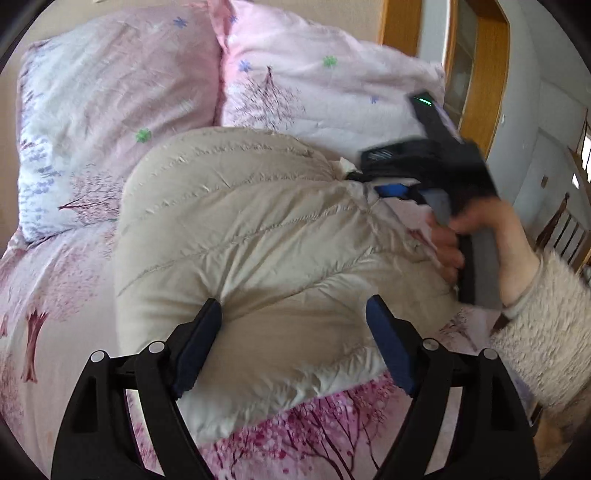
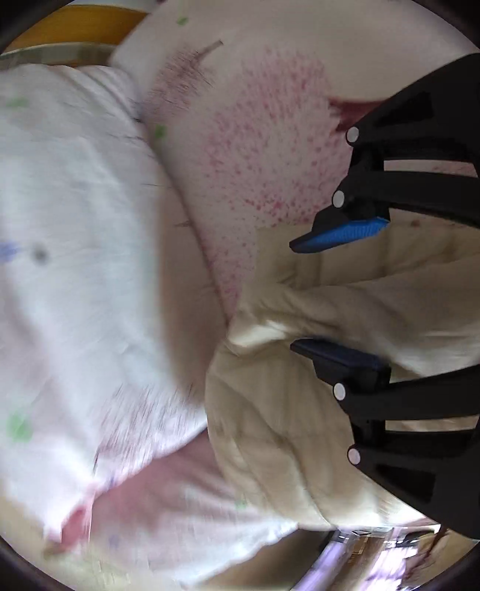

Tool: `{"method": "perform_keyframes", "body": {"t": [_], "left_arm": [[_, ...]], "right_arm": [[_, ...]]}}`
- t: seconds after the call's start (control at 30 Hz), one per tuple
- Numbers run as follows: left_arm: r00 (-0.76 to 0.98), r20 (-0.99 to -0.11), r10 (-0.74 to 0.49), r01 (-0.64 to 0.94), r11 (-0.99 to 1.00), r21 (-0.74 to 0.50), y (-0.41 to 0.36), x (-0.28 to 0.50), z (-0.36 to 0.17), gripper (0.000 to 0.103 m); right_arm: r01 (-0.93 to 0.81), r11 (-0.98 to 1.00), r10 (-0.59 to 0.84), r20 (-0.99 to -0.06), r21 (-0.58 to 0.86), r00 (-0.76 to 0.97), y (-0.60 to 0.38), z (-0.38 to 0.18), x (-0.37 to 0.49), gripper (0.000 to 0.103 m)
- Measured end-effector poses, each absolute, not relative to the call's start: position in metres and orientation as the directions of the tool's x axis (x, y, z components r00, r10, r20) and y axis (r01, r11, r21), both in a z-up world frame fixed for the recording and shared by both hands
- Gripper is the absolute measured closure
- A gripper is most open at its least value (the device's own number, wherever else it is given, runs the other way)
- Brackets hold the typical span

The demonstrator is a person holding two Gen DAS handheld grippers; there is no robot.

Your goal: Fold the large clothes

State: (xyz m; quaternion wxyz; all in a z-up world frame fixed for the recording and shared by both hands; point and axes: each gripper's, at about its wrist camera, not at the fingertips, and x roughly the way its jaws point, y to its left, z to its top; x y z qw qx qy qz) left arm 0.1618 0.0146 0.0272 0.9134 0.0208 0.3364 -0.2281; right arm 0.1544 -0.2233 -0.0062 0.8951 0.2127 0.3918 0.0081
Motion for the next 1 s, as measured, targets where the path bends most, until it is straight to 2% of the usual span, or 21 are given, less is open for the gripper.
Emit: {"method": "perform_keyframes", "body": {"t": [0.07,0.17,0.33,0.53,0.73,0.9,1.0], "left_arm": [[0.702,-0.591,-0.397,0.399,0.907,-0.136,0.03,0.151,0.036,0.007],[0.76,-0.543,-0.357,0.345,0.93,-0.129,0.052,0.13,0.044,0.002],[0.807,-0.533,-0.253,0.251,0.965,-0.077,0.07,0.105,0.04,0.001],[0.817,-0.549,-0.176,0.189,0.981,-0.034,0.07,0.09,0.027,0.001],[0.796,-0.586,-0.155,0.165,0.986,-0.037,0.07,0.09,0.011,0.001],[0.787,-0.611,-0.085,0.119,0.993,0.015,0.067,0.093,0.003,0.001],[0.789,-0.613,-0.052,0.092,0.995,0.034,0.067,0.092,0.002,0.001]], "right_arm": [[0.069,0.918,0.218,-0.643,0.39,0.734,-0.22,0.006,0.12,0.053],[-0.044,0.924,0.286,-0.609,0.38,0.74,-0.206,0.011,0.08,0.054],[-0.159,0.934,0.331,-0.604,0.321,0.725,-0.18,0.009,0.035,0.056],[-0.185,0.95,0.306,-0.638,0.251,0.707,-0.157,-0.006,0.018,0.056],[-0.163,0.977,0.212,-0.74,0.14,0.639,-0.134,-0.04,0.039,0.056],[-0.153,0.981,0.189,-0.753,0.118,0.63,-0.131,-0.047,0.053,0.055],[-0.152,0.98,0.195,-0.758,0.128,0.623,-0.133,-0.047,0.056,0.05]]}}
